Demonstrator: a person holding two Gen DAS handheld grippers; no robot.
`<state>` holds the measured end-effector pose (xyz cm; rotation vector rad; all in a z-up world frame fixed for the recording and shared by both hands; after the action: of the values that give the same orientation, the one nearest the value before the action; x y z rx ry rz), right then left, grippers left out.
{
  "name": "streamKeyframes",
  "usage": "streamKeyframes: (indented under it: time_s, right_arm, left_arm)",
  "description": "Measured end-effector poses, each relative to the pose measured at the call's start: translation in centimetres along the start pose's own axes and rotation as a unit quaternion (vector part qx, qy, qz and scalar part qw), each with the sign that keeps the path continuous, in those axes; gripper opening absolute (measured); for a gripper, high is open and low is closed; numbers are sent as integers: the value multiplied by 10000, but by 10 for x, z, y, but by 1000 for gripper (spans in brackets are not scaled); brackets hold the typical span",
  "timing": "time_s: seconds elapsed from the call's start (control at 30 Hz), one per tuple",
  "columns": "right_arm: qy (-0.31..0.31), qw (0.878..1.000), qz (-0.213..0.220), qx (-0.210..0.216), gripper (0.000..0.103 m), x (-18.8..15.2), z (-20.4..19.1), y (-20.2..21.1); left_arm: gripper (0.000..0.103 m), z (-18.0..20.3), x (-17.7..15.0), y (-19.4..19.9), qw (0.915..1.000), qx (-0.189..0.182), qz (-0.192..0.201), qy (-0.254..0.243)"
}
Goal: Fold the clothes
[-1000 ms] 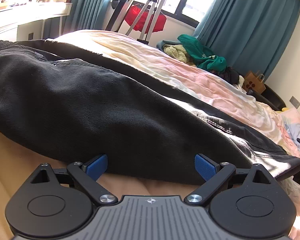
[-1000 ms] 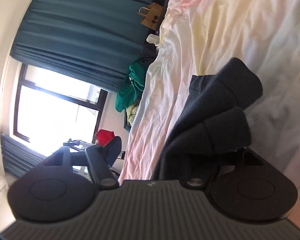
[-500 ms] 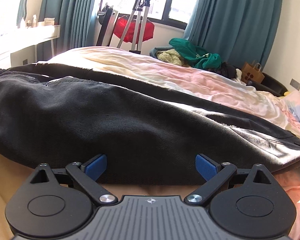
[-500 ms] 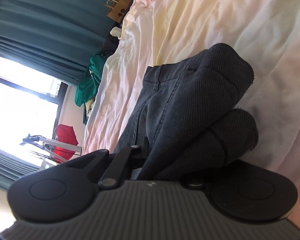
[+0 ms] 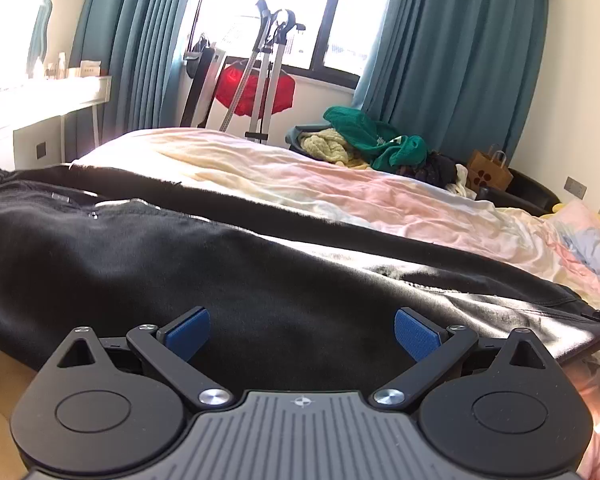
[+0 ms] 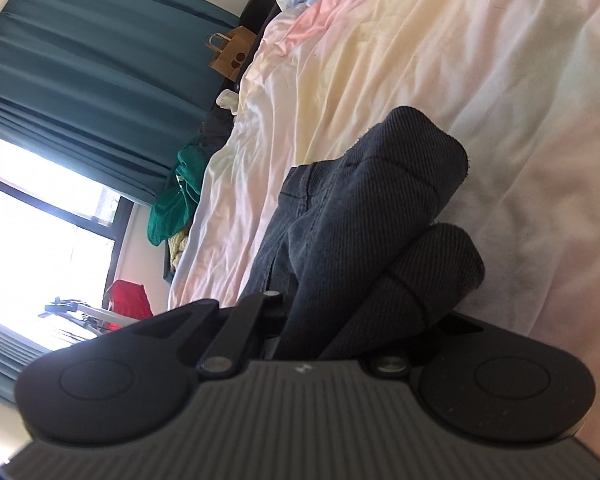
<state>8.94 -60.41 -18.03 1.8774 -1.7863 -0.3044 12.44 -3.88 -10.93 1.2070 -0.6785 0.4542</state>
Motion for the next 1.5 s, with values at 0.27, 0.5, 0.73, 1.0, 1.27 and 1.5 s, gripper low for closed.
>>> streamKeyframes:
  time_s: [0.27, 0.5, 0.73, 1.0, 1.27, 1.5]
  right_arm:
    - [302, 9995, -6, -130, 10, -3, 1, -1]
    - [656, 9972, 103, -347, 10, -7, -5, -5]
    - [1116, 9909, 245, -715, 11, -13, -15, -9]
    - [2093, 9667, 544, -1366, 11, -23, -61, -5]
    - [3681, 9045, 1412, -1627, 11, -87, -170, 13]
    - [5352, 8179, 1831, -1050, 11, -205, -258, 14]
  left_arm:
    - [102, -2, 31, -11, 9969, 533, -25, -576]
    - [102, -37, 43, -46, 9900, 1341, -381, -235]
    - [103, -48, 31, -68, 9875, 1256, -829, -468]
    - [103, -52, 29, -69, 9880, 1162, -862, -548]
    - [103, -58, 34, -51, 9922, 885, -780, -401]
    - [103, -75, 48, -2, 9969, 674, -395, 33]
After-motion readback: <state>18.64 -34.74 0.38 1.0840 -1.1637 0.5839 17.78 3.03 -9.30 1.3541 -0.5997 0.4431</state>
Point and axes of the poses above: each gripper's, at about its wrist camera, not at the fingertips, and y roughly against the way its jaws point, z to its right, x to its top, the point moved 3 cm from there along -y, roughly the way its jaws point, and after that the axes turned 15 degrees about -z, right-handed, at the moved point
